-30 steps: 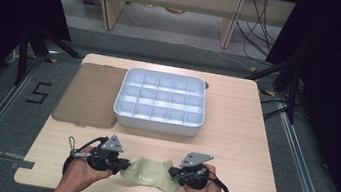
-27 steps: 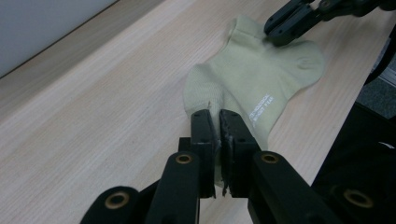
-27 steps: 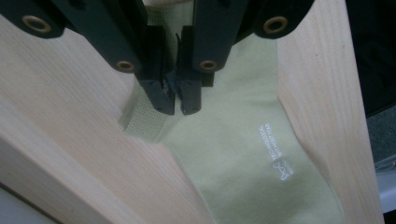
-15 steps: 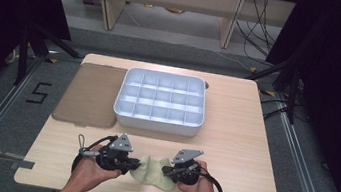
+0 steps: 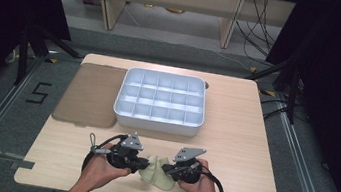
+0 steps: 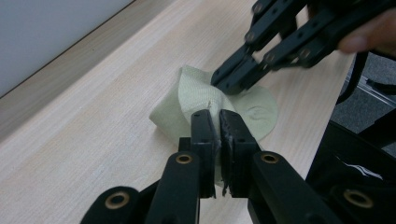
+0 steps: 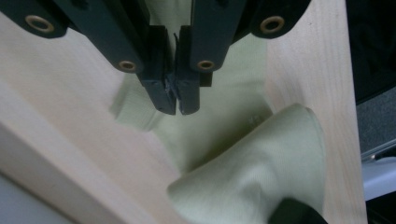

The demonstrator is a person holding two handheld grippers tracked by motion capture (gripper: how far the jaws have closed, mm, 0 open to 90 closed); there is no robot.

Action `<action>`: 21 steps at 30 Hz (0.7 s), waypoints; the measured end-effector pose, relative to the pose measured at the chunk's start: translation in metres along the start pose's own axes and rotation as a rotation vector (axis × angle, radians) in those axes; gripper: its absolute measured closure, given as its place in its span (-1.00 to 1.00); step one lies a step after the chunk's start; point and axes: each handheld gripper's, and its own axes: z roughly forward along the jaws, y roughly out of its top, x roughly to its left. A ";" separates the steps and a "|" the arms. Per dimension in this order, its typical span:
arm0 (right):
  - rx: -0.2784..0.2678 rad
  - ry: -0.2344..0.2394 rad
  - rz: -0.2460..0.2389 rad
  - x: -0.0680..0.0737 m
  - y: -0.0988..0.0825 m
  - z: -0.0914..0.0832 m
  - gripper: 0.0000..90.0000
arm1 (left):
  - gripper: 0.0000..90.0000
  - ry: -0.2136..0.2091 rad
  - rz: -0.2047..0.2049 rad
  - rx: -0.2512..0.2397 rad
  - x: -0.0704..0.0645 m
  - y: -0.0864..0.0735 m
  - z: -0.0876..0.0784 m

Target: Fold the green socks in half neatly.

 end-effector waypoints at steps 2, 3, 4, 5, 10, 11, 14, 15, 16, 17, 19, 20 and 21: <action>-0.006 -0.038 -0.013 -0.003 -0.001 -0.013 0.94 | 0.87 0.001 0.013 0.009 0.002 0.000 0.001; 0.004 -0.044 0.000 -0.004 -0.002 -0.015 0.94 | 0.87 0.002 0.013 0.009 0.002 0.000 0.001; 0.007 -0.042 -0.007 -0.006 -0.004 -0.015 0.94 | 0.87 0.001 0.012 0.012 0.002 0.000 0.002; 0.028 -0.052 0.015 -0.006 -0.007 -0.016 0.94 | 0.87 0.002 0.008 0.009 0.002 0.001 0.003; 0.056 -0.047 0.031 -0.006 -0.012 -0.010 0.95 | 0.87 0.008 0.005 0.012 0.001 0.003 0.007; 0.047 -0.052 0.022 -0.007 -0.012 -0.009 0.95 | 0.87 0.001 0.001 0.015 0.000 0.004 0.009; 0.038 -0.043 0.029 -0.008 -0.012 -0.008 0.96 | 0.87 -0.003 0.010 0.021 -0.001 0.005 0.011; 0.040 -0.040 0.043 -0.007 -0.012 -0.008 0.96 | 0.87 -0.005 0.031 0.034 -0.002 0.007 0.013; 0.040 -0.040 0.043 -0.007 -0.012 -0.008 0.96 | 0.87 -0.005 0.031 0.034 -0.002 0.007 0.013; 0.044 -0.043 0.038 -0.007 -0.012 -0.008 0.96 | 0.87 -0.007 0.026 0.037 -0.004 0.009 0.017; 0.038 -0.045 0.027 -0.008 -0.012 -0.007 0.96 | 0.87 -0.009 0.031 0.037 -0.005 0.010 0.018; 0.038 -0.044 0.029 -0.008 -0.012 -0.007 0.96 | 0.87 -0.011 0.033 0.041 -0.005 0.011 0.020; 0.055 -0.037 0.027 -0.010 -0.012 -0.009 0.96 | 0.87 -0.013 0.045 0.043 -0.007 0.014 0.023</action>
